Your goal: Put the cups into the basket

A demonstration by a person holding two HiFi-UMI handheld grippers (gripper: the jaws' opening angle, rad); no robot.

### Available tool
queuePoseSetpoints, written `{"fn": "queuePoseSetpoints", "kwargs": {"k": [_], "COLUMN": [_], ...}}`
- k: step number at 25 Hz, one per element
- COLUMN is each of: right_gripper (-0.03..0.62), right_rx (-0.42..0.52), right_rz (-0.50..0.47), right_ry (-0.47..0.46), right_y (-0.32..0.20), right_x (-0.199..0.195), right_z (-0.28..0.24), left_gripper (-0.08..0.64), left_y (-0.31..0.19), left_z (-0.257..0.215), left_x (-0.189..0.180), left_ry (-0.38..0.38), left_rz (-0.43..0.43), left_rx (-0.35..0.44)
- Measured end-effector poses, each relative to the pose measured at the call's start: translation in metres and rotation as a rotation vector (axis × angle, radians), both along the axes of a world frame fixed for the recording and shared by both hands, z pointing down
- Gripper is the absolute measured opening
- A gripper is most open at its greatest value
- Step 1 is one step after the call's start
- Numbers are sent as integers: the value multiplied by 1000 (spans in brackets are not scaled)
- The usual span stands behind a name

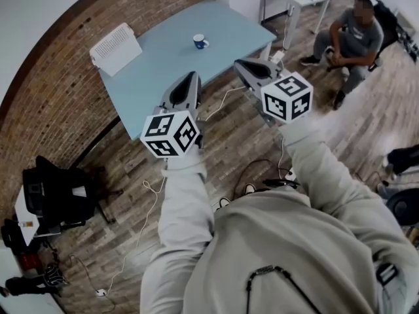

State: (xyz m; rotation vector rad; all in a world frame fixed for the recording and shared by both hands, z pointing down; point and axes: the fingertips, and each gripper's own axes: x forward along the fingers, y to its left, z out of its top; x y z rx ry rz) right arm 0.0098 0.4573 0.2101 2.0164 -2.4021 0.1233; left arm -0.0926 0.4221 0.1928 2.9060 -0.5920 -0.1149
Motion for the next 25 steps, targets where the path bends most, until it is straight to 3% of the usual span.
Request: {"fn": "queuePoseSetpoints", "kwargs": {"k": [7,13,16,25], "right_gripper": [9,9,9,9], "right_rx": [-16,-41,-15,-52], "right_rz": [11,-13,-8,4], "right_ry": [8,-39,-58,-28], "right_y": [6,5,-9,-77], "right_x": [44,65,72,80], "right_z": [14,42,41,65], "left_gripper": [-5,-5,-5,-5], "left_y": [-9,-9,-22,-91], "left_z": [18,40,36,59], "left_x": [23,38,37,56], "left_ry": [-18,-63,-57,-59], "left_rz": [-45,-50,-58,-31], "left_rx": [-26,-39,-19,-17]}}
